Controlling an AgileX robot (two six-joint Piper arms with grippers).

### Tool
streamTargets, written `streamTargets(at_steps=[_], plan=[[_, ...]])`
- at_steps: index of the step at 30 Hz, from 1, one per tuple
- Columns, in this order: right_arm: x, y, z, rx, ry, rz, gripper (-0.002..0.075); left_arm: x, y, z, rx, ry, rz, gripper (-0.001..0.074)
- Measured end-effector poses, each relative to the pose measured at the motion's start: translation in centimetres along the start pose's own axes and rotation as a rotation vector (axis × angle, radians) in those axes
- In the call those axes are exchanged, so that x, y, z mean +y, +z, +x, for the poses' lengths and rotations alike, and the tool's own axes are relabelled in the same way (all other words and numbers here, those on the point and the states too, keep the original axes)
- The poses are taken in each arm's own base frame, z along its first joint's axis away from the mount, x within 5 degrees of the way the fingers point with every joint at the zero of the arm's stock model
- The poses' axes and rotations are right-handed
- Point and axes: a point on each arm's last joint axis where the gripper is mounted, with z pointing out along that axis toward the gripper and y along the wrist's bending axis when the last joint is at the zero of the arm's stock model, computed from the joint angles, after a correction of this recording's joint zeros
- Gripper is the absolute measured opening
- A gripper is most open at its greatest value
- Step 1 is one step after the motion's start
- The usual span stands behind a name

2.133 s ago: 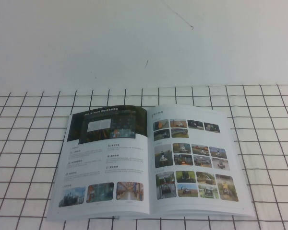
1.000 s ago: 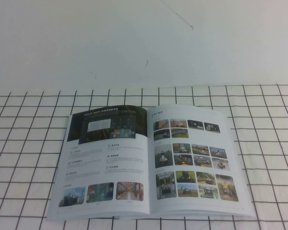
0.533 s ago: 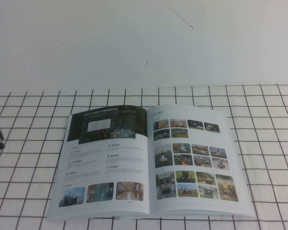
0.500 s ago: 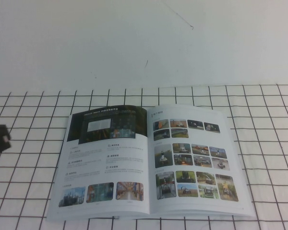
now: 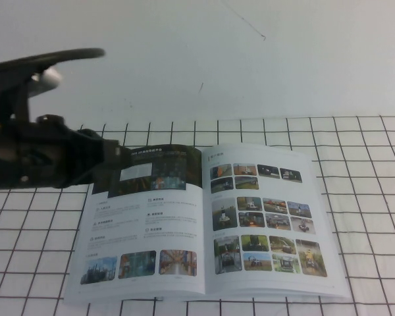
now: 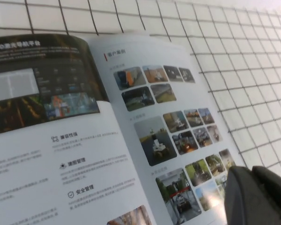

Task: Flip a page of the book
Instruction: Open the closed book

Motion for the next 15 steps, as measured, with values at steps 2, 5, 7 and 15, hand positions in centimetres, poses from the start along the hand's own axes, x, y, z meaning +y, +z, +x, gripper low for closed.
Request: streamTargets(at_steps=[2,5,7,15], plan=[[0.0,1.1,-0.1,0.033,0.043,-0.026,-0.0002,-0.1,1.9,-0.2,0.056,0.026,0.009,-0.0003],[-0.1,3.0,-0.1,0.09,0.083,-0.06,-0.0002,-0.4,4.7,-0.3,0.125,0.072,0.011,-0.0003],[-0.1,3.9,0.0,0.115,0.088,-0.08,-0.0002,-0.3,6.7,0.0,0.178,0.095,-0.001,-0.0003],[-0.3,6.7,0.2,0.174,0.1,-0.134,-0.0002,3.0,12.7,2.2,0.376,0.035,-0.113,-0.0003]])
